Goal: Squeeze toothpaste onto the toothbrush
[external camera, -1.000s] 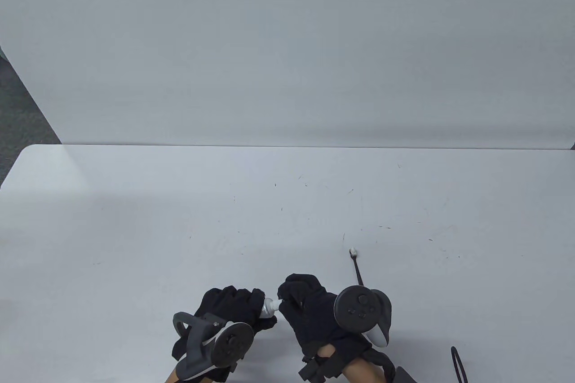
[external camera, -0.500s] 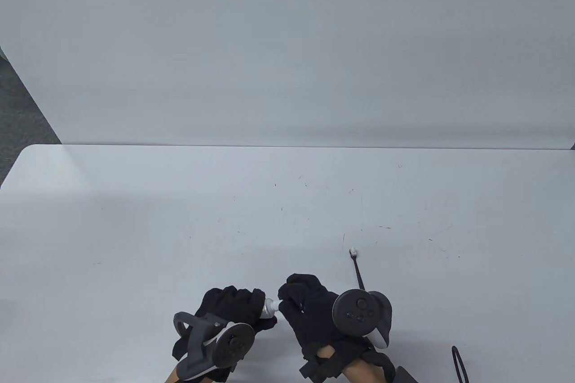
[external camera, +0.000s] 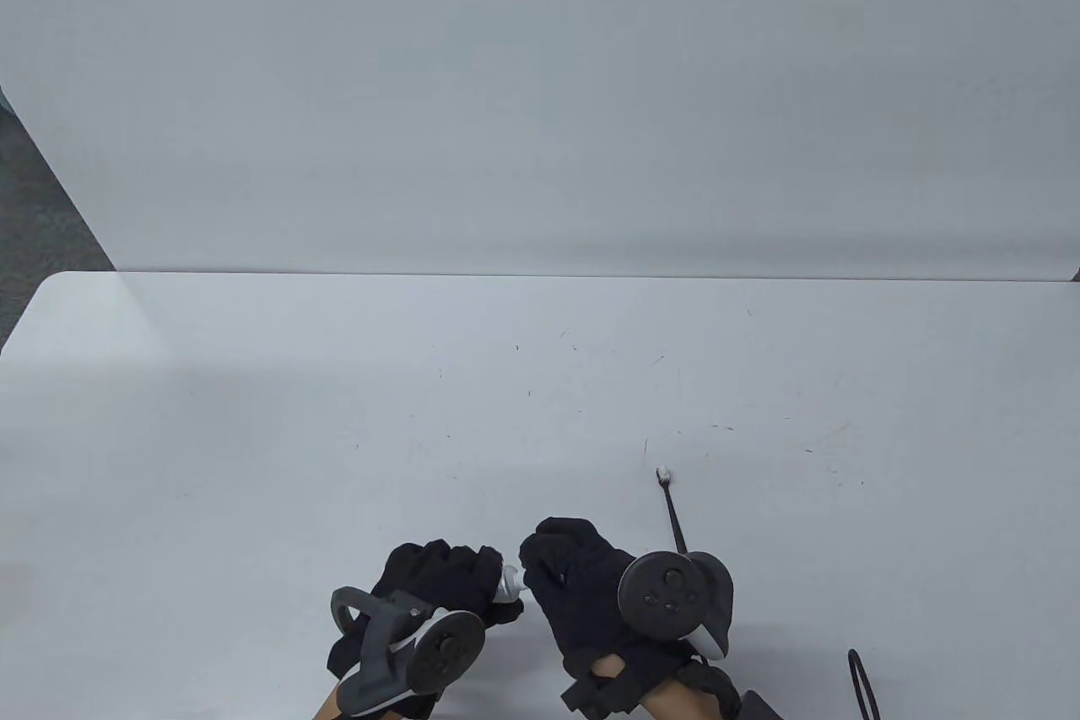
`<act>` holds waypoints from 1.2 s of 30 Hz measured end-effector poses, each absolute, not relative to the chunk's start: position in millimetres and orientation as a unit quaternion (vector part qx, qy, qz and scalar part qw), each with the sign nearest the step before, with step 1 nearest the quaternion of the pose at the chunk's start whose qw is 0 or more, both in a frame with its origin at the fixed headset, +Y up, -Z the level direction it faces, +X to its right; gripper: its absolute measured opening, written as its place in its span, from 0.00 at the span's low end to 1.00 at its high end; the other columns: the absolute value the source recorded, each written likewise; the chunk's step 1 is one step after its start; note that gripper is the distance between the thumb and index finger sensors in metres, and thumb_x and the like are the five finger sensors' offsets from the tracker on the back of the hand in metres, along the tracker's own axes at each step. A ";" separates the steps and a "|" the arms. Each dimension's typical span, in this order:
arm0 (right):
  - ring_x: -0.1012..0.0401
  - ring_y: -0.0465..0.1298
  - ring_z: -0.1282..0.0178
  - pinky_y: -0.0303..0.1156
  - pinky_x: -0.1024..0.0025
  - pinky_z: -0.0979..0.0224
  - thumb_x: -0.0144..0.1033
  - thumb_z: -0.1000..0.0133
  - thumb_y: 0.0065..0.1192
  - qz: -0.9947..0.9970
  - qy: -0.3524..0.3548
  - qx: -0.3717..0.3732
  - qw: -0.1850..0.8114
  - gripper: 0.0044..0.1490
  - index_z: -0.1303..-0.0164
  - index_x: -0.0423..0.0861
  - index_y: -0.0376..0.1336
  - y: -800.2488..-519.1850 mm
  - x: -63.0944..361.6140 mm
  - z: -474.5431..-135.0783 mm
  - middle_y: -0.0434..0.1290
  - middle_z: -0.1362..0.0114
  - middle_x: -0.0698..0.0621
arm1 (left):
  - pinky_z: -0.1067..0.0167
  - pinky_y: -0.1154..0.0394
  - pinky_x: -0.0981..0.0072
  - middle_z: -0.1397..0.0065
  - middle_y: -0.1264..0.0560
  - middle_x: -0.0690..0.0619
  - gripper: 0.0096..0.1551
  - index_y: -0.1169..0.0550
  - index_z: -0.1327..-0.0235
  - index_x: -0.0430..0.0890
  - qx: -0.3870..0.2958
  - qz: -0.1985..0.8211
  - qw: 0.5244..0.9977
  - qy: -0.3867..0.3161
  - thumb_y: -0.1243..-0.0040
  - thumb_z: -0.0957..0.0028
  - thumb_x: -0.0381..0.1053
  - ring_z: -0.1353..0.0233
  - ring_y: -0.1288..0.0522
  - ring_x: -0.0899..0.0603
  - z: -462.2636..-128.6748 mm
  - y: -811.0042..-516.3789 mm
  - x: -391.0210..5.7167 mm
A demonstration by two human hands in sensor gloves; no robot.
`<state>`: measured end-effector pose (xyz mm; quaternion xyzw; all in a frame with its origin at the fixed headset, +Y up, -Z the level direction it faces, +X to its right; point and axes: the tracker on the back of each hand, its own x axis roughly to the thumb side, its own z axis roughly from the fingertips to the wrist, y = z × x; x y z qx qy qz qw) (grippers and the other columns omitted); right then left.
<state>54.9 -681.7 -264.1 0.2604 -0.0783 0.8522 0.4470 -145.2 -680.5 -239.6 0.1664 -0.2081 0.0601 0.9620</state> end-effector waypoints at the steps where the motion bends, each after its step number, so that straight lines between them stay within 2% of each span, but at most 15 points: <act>1: 0.45 0.79 0.49 0.76 0.42 0.52 0.43 0.51 0.60 0.849 -0.071 0.268 0.450 0.30 0.45 0.39 0.69 -682.8 55.1 -264.1 0.70 0.34 0.37 | 0.48 0.23 0.40 0.45 0.17 0.47 0.41 0.20 0.45 0.46 0.167 0.064 0.962 -0.207 0.35 0.70 0.67 0.49 0.18 0.37 -239.8 -680.0 -146.1; 4: 0.44 0.77 0.46 0.75 0.41 0.50 0.41 0.51 0.62 0.856 -0.052 0.275 0.435 0.30 0.41 0.39 0.66 -684.4 52.6 -264.1 0.66 0.31 0.37 | 0.48 0.24 0.40 0.45 0.17 0.47 0.41 0.20 0.45 0.46 0.169 0.073 0.962 -0.203 0.35 0.70 0.67 0.48 0.18 0.37 -240.3 -678.2 -149.1; 9: 0.45 0.80 0.51 0.77 0.42 0.53 0.45 0.51 0.58 0.875 -0.089 0.243 0.409 0.28 0.54 0.38 0.73 -683.1 52.2 -262.8 0.71 0.35 0.38 | 0.48 0.24 0.40 0.45 0.17 0.47 0.41 0.19 0.45 0.46 0.168 0.068 0.961 -0.207 0.35 0.70 0.67 0.49 0.18 0.37 -240.5 -679.4 -147.8; 10: 0.45 0.80 0.51 0.77 0.42 0.54 0.46 0.51 0.58 0.874 -0.086 0.247 0.410 0.28 0.54 0.38 0.73 -683.4 53.1 -263.1 0.71 0.35 0.37 | 0.48 0.24 0.40 0.45 0.17 0.47 0.41 0.20 0.45 0.46 0.167 0.068 0.961 -0.207 0.35 0.70 0.67 0.49 0.18 0.37 -240.3 -679.1 -147.3; 11: 0.44 0.80 0.50 0.77 0.42 0.53 0.46 0.51 0.57 0.873 -0.082 0.247 0.412 0.29 0.51 0.39 0.72 -683.8 53.7 -263.2 0.71 0.35 0.37 | 0.48 0.24 0.40 0.45 0.17 0.47 0.41 0.20 0.45 0.46 0.169 0.067 0.961 -0.207 0.35 0.70 0.67 0.49 0.18 0.37 -240.1 -679.0 -147.1; 13: 0.44 0.77 0.46 0.75 0.41 0.50 0.48 0.50 0.58 0.860 -0.054 0.267 0.432 0.37 0.36 0.39 0.62 -685.3 53.7 -263.7 0.65 0.30 0.37 | 0.48 0.24 0.40 0.45 0.17 0.47 0.41 0.20 0.45 0.46 0.170 0.067 0.961 -0.207 0.35 0.70 0.67 0.49 0.18 0.37 -240.0 -679.0 -147.3; 15: 0.43 0.74 0.42 0.73 0.39 0.47 0.41 0.50 0.59 0.842 -0.049 0.288 0.453 0.37 0.33 0.41 0.55 -684.4 50.7 -263.0 0.59 0.27 0.37 | 0.48 0.24 0.40 0.45 0.17 0.47 0.41 0.20 0.45 0.46 0.170 0.069 0.961 -0.207 0.35 0.70 0.67 0.49 0.18 0.37 -240.2 -678.8 -147.7; 18: 0.44 0.74 0.41 0.73 0.39 0.46 0.36 0.50 0.58 0.851 -0.049 0.289 0.435 0.30 0.39 0.41 0.60 -683.0 47.4 -262.1 0.59 0.27 0.37 | 0.48 0.24 0.40 0.45 0.17 0.47 0.41 0.20 0.45 0.46 0.172 0.070 0.961 -0.206 0.35 0.70 0.67 0.49 0.18 0.37 -239.9 -678.3 -148.0; 23: 0.44 0.79 0.49 0.76 0.41 0.51 0.45 0.50 0.55 0.878 -0.080 0.242 0.405 0.28 0.53 0.37 0.72 -683.5 52.2 -263.2 0.69 0.34 0.37 | 0.48 0.24 0.40 0.45 0.17 0.47 0.41 0.19 0.45 0.47 0.166 0.061 0.961 -0.214 0.35 0.70 0.67 0.49 0.18 0.37 -239.2 -681.1 -143.7; 24: 0.43 0.79 0.48 0.76 0.40 0.51 0.46 0.50 0.54 0.876 -0.076 0.245 0.408 0.29 0.52 0.37 0.71 -684.2 53.1 -262.7 0.68 0.33 0.37 | 0.48 0.24 0.40 0.45 0.17 0.47 0.41 0.19 0.45 0.46 0.168 0.062 0.960 -0.214 0.35 0.70 0.67 0.49 0.18 0.37 -239.0 -681.1 -143.5; 26: 0.43 0.76 0.44 0.74 0.40 0.49 0.49 0.50 0.54 0.869 -0.059 0.264 0.415 0.37 0.37 0.38 0.61 -685.9 53.2 -262.1 0.64 0.30 0.37 | 0.48 0.23 0.40 0.45 0.17 0.47 0.41 0.19 0.45 0.46 0.169 0.064 0.960 -0.212 0.35 0.70 0.67 0.49 0.18 0.37 -239.1 -680.3 -144.6; 28: 0.43 0.74 0.41 0.73 0.39 0.47 0.45 0.50 0.57 0.859 -0.035 0.285 0.423 0.37 0.34 0.40 0.56 -685.7 50.0 -261.5 0.59 0.27 0.37 | 0.48 0.24 0.40 0.45 0.17 0.47 0.41 0.19 0.45 0.46 0.171 0.065 0.960 -0.210 0.35 0.70 0.67 0.49 0.18 0.37 -239.4 -679.6 -146.3; 31: 0.43 0.75 0.42 0.73 0.39 0.47 0.39 0.50 0.57 0.865 -0.047 0.277 0.416 0.30 0.40 0.40 0.61 -685.3 47.0 -260.5 0.61 0.29 0.37 | 0.48 0.24 0.40 0.45 0.17 0.47 0.41 0.19 0.45 0.46 0.171 0.066 0.960 -0.211 0.35 0.70 0.67 0.49 0.18 0.37 -239.4 -679.5 -146.7; 35: 0.44 0.79 0.49 0.76 0.40 0.51 0.45 0.50 0.56 0.880 -0.092 0.241 0.399 0.27 0.59 0.37 0.74 -683.2 52.0 -260.9 0.70 0.35 0.37 | 0.48 0.24 0.40 0.45 0.17 0.47 0.41 0.19 0.45 0.47 0.168 0.062 0.960 -0.216 0.34 0.71 0.67 0.49 0.18 0.37 -238.2 -680.9 -143.4; 36: 0.44 0.80 0.50 0.76 0.40 0.52 0.46 0.50 0.56 0.880 -0.091 0.240 0.401 0.28 0.60 0.38 0.75 -683.5 53.2 -260.7 0.70 0.35 0.37 | 0.48 0.24 0.40 0.45 0.17 0.47 0.41 0.19 0.45 0.47 0.168 0.062 0.960 -0.216 0.34 0.70 0.67 0.49 0.18 0.37 -238.1 -680.8 -143.2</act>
